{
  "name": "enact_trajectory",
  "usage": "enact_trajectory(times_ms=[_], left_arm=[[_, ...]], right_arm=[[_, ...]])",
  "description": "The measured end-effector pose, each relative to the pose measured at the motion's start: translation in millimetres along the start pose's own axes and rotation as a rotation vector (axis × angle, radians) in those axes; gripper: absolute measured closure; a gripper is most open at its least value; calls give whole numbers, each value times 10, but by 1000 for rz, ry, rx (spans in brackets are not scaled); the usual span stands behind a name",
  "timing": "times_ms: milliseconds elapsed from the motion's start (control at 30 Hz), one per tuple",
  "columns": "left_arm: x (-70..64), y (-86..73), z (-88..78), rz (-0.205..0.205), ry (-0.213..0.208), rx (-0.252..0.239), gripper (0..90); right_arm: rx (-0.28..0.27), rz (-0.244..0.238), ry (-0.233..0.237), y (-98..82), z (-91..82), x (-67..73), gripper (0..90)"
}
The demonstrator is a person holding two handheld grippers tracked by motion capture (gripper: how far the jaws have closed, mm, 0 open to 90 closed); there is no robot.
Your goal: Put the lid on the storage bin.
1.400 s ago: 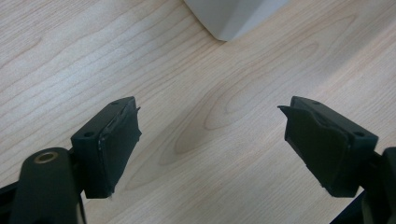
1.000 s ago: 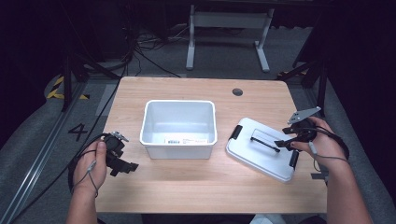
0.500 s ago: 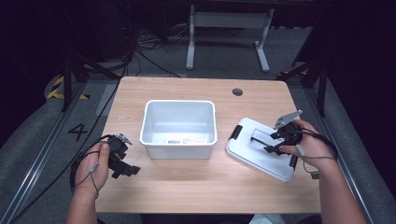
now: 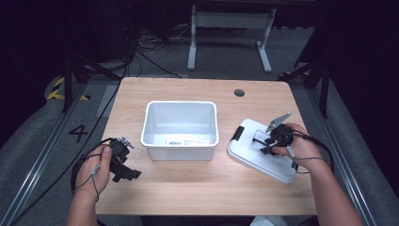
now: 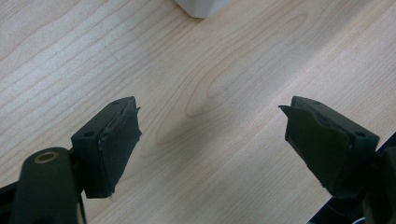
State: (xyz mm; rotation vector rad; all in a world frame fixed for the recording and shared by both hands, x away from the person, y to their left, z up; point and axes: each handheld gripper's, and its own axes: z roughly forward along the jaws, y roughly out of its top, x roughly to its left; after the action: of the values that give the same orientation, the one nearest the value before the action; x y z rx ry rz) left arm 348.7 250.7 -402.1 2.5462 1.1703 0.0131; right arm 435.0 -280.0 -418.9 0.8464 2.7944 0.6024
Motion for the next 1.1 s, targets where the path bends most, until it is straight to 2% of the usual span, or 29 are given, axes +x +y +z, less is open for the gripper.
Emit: enact_trajectory(times_ms=[133,400,633,1100], left_arm=[[7,-24,3,-2,4,3,181],[6,-66,-3,-10,6,4,182],[11,-94,-6,-12,2,0,182],[13,-76,-3,-8,-3,-3,182]], right_arm=[[23,28,4,13,30,-4,677],[33,-26,-27,52,-6,-23,817],[41,-55,-52,64,-15,-47,842],[17,-72,-32,66,-68,-41,846]])
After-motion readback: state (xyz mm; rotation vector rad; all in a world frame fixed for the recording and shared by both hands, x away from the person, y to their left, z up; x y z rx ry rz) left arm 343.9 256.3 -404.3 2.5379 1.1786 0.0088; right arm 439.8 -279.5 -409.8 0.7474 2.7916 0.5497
